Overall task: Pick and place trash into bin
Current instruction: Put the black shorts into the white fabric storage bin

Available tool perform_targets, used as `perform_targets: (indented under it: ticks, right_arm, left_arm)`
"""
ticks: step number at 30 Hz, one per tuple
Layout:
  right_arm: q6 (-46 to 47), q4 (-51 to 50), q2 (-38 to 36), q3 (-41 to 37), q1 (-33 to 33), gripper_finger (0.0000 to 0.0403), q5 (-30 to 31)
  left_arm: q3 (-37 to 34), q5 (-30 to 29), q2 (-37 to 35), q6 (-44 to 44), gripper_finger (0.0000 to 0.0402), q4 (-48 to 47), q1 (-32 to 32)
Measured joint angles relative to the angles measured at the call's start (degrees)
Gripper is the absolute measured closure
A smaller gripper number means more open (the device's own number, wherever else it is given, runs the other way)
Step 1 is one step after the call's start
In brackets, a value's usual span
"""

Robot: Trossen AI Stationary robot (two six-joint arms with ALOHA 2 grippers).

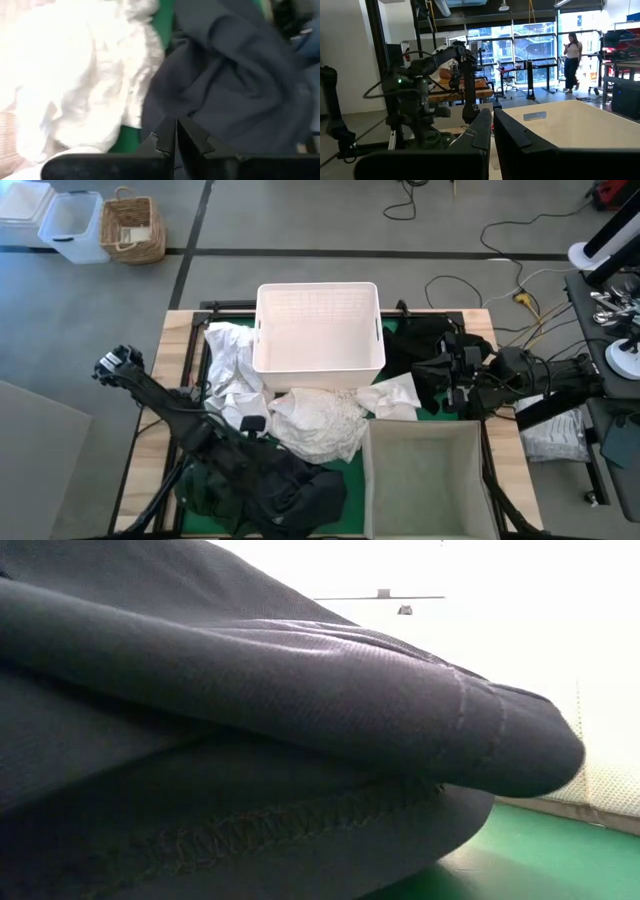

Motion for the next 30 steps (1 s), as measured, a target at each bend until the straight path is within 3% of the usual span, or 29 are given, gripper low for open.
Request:
perform_targets:
  ticks: [7,11,21,30]
  right_arm:
    - [1.04,0.04,0.00,0.00,0.00,0.0390,0.00]
    - [5.43,0.04,0.00,0.00,0.00,0.0390,0.00]
    - [6.05,0.04,0.00,0.00,0.00,0.0390,0.00]
    - [6.25,0.04,0.00,0.00,0.00,0.0390,0.00]
  left_arm:
    - [0.00,0.84,5.33,-3.52,0.0388,-0.41,0.40]
    - [0.00,6.72,7.00,-8.26,0.0353,-0.97,2.09]
    - [-0.10,7.06,7.78,-9.18,0.0240,-0.45,2.23]
    - [-0.59,6.84,9.61,-6.95,0.0208,1.18,2.23]
